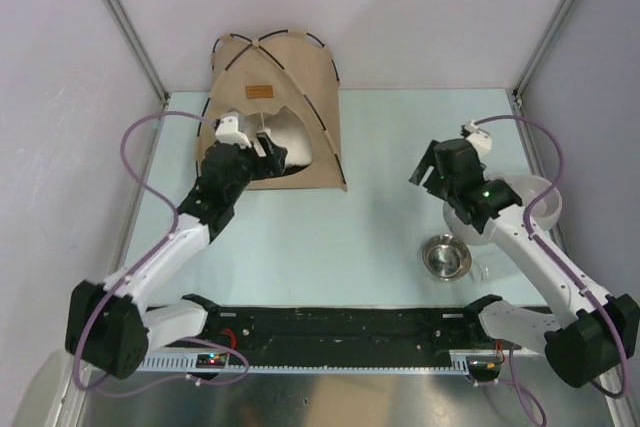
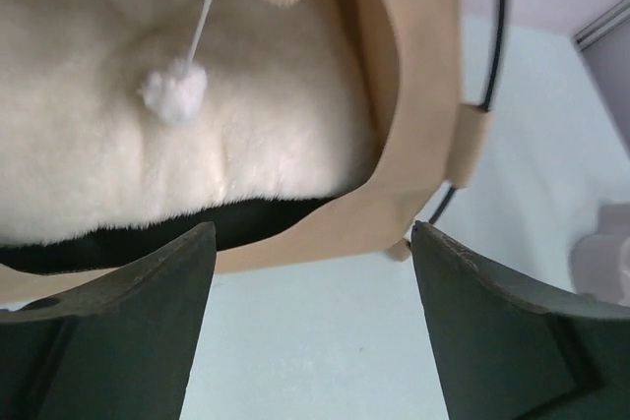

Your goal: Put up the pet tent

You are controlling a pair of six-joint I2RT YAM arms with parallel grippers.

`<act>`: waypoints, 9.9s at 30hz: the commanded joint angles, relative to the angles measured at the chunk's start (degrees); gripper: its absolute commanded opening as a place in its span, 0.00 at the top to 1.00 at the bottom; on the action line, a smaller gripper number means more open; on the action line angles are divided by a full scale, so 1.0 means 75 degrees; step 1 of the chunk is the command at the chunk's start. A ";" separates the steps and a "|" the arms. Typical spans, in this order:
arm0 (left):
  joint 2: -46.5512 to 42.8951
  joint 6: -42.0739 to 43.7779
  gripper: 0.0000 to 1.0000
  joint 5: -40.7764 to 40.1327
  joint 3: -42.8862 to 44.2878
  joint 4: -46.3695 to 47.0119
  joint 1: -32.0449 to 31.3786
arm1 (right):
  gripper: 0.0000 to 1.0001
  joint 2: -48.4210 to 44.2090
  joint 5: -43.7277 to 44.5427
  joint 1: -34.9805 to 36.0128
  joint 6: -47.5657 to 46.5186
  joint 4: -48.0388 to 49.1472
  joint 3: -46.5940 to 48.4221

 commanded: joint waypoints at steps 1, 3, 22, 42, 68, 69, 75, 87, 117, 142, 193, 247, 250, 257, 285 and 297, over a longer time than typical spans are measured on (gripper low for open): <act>-0.1049 0.0177 0.12 -0.0025 0.0161 -0.0670 -0.0041 | 0.16 0.0244 -0.0026 -0.1255 0.0275 -0.0766 -0.0045; -0.1453 0.0198 0.03 0.0024 0.0198 -0.1071 -0.0036 | 0.15 0.0532 -0.0010 -0.1771 0.0162 -0.0805 -0.0046; -0.3644 0.0150 0.00 -0.0271 -0.0230 -0.2423 -0.0037 | 0.42 0.4335 0.0160 -0.2918 -0.0046 -0.0260 0.0710; -0.3341 0.0543 0.00 -0.0638 0.0180 -0.2807 -0.0025 | 0.74 0.6111 -0.1923 -0.2103 0.1162 0.0366 0.3012; -0.3593 0.0519 0.00 -0.0686 0.0183 -0.3044 -0.0023 | 0.35 0.3683 -0.1355 -0.1457 0.0427 -0.1140 0.2640; -0.3588 0.0483 0.00 -0.0626 0.0150 -0.3046 -0.0023 | 0.37 0.3364 -0.1228 -0.1370 0.0420 -0.1266 0.2164; -0.3584 0.0248 0.00 -0.0289 -0.0038 -0.3028 -0.0043 | 0.38 0.1596 -0.0821 -0.0921 0.1050 -0.1912 -0.0104; -0.4028 0.0023 0.00 -0.0033 -0.0534 -0.3005 -0.0038 | 0.57 0.2001 -0.0529 0.0246 0.1451 -0.1735 -0.1415; -0.4303 0.0306 0.00 0.0037 -0.0606 -0.3023 -0.0035 | 1.00 0.2797 0.2032 0.1155 -0.0875 -0.0945 0.1835; -0.3694 0.0276 0.00 0.0653 -0.0420 -0.3019 -0.0039 | 1.00 0.7071 0.1942 -0.0218 -0.1472 -0.0745 0.5426; -0.3690 0.0394 0.00 0.0653 -0.0669 -0.3014 -0.0041 | 0.90 0.6288 0.0340 -0.1367 -0.0367 -0.1333 0.3808; -0.3642 0.0424 0.00 0.0653 -0.0715 -0.3018 -0.0035 | 0.97 0.5799 0.0219 -0.1656 0.0022 -0.1079 0.2998; -0.3639 0.0433 0.00 0.0638 -0.0706 -0.3018 -0.0032 | 0.98 0.5871 0.0177 -0.1673 0.0038 -0.1065 0.2989; -0.3619 0.0441 0.00 0.0628 -0.0703 -0.3018 -0.0035 | 0.98 0.6012 0.0054 -0.1713 0.0053 -0.1022 0.2984; -0.4066 0.0545 0.00 0.0240 -0.0676 -0.3021 -0.0024 | 0.08 0.2267 -0.0228 -0.2579 0.0868 -0.2123 0.1520; -0.4206 0.0645 0.00 -0.0096 -0.0743 -0.3020 -0.0027 | 0.01 -0.0006 0.0390 -0.3159 0.2736 -0.3617 -0.0584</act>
